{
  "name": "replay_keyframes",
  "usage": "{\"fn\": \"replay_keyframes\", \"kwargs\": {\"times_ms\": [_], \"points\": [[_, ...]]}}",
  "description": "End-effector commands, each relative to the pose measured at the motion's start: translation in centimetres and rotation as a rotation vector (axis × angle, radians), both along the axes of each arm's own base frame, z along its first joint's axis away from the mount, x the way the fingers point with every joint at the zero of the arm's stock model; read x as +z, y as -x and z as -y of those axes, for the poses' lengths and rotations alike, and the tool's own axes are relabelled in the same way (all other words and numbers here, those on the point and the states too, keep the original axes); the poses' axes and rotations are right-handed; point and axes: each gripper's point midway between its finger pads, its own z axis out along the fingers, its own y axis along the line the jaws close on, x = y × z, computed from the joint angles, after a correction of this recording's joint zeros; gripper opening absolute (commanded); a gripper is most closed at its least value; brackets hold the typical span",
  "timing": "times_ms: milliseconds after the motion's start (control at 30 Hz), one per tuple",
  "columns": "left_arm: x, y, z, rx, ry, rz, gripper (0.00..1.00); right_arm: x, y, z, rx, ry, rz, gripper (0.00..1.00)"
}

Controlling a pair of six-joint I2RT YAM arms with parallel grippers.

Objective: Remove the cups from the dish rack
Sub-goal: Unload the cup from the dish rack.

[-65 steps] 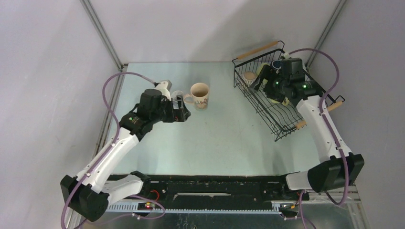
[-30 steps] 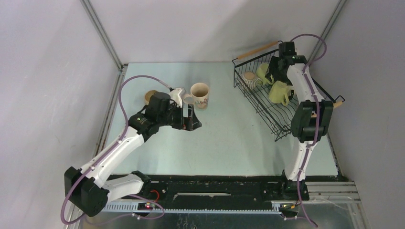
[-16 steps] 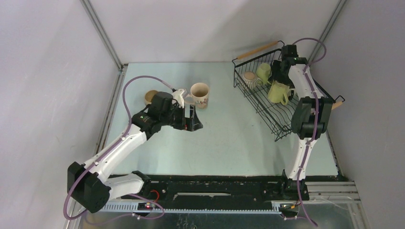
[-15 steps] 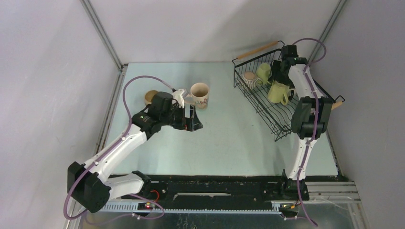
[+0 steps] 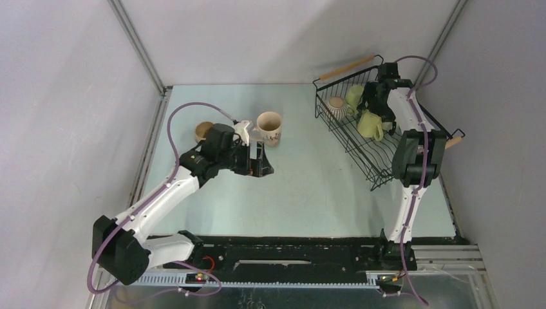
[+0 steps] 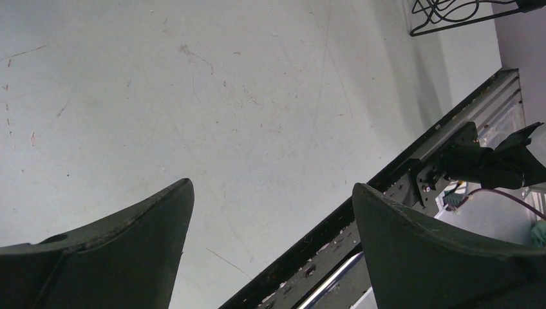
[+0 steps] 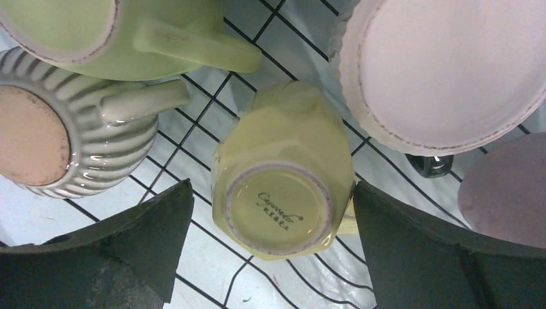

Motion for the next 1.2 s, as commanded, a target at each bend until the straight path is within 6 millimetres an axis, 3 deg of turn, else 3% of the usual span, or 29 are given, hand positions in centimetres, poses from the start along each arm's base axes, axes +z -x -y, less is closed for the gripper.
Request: {"fn": "replay_keyframes", "kwargs": {"times_ms": [0, 67, 367, 667, 1167], "points": [[-0.4, 0.1, 0.2, -0.023, 0.008, 0.005, 1.00, 1.0, 0.3, -2.0, -0.035, -0.081, 0.013, 1.00], [-0.5, 0.1, 0.2, -0.023, 0.008, 0.002, 1.00, 1.0, 0.3, -3.1, -0.013, -0.059, 0.012, 1.00], [-0.7, 0.2, 0.3, -0.027, 0.006, -0.005, 1.00, -0.5, -0.4, -0.5, -0.007, 0.087, -0.023, 1.00], [-1.1, 0.2, 0.3, -0.028, 0.001, -0.014, 1.00, -0.3, -1.3, 0.4, -0.016, 0.105, 0.013, 1.00], [-1.8, 0.1, 0.4, -0.031, -0.012, -0.034, 1.00, -1.5, -3.4, 0.4, 0.040, 0.126, 0.041, 1.00]]}}
